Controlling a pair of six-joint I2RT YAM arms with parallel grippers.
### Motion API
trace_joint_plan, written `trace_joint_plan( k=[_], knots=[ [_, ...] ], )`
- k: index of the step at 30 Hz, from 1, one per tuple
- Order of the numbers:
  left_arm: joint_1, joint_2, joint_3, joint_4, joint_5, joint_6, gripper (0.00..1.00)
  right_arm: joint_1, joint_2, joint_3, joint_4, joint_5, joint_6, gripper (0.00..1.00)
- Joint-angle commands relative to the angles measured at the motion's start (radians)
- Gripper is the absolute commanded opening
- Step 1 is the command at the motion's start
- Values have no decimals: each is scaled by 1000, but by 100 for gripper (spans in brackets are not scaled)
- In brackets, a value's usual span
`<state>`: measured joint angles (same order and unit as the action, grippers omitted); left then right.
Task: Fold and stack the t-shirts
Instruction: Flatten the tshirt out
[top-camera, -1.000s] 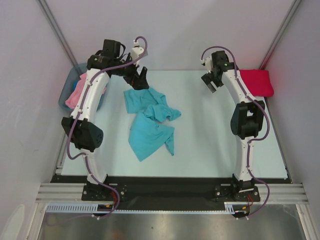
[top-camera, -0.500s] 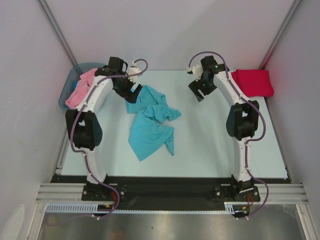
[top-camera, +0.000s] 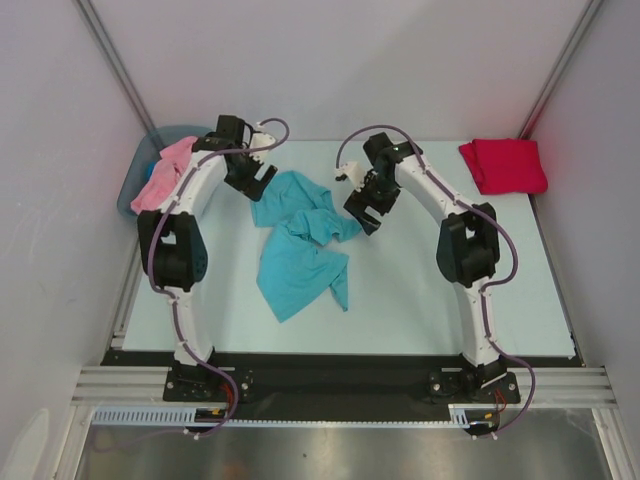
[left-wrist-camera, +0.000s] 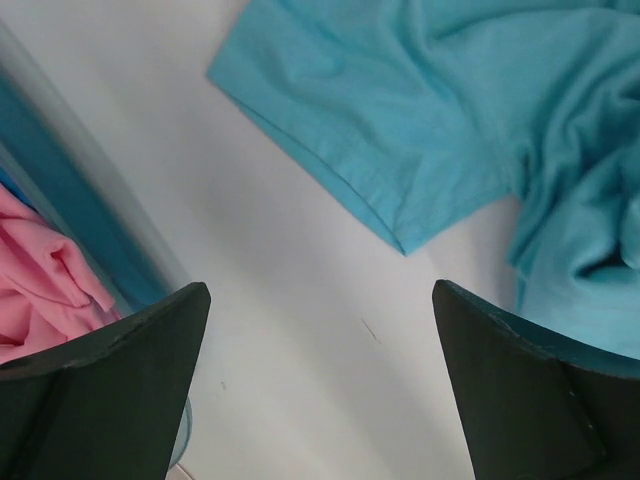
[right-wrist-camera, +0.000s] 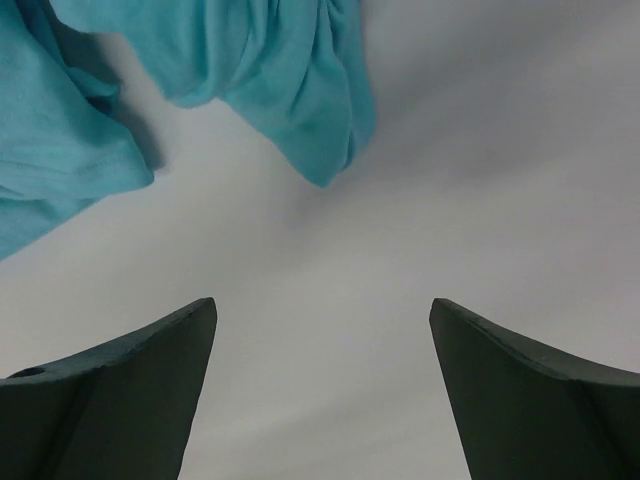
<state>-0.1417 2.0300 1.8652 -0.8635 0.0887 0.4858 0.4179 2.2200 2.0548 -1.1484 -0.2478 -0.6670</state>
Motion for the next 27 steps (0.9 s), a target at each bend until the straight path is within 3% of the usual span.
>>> trace_joint_plan(
  k=[1,7,10,20,27],
  knots=[
    [-9,62,78,43,-133,-41,100,-5,-17,48,72,36,4,94],
    [-44,72,45,87,-199,-12,100,7,-13,84,119,50,27,93],
    [-55,52,17,104,-175,-7,100,18,-14,54,186,132,43,94],
    [-98,-86,-1,84,52,20,100,25,16,21,573,424,75,99],
    [-107,-182,3,-77,322,140,100,33,73,21,662,525,66,100]
  ],
)
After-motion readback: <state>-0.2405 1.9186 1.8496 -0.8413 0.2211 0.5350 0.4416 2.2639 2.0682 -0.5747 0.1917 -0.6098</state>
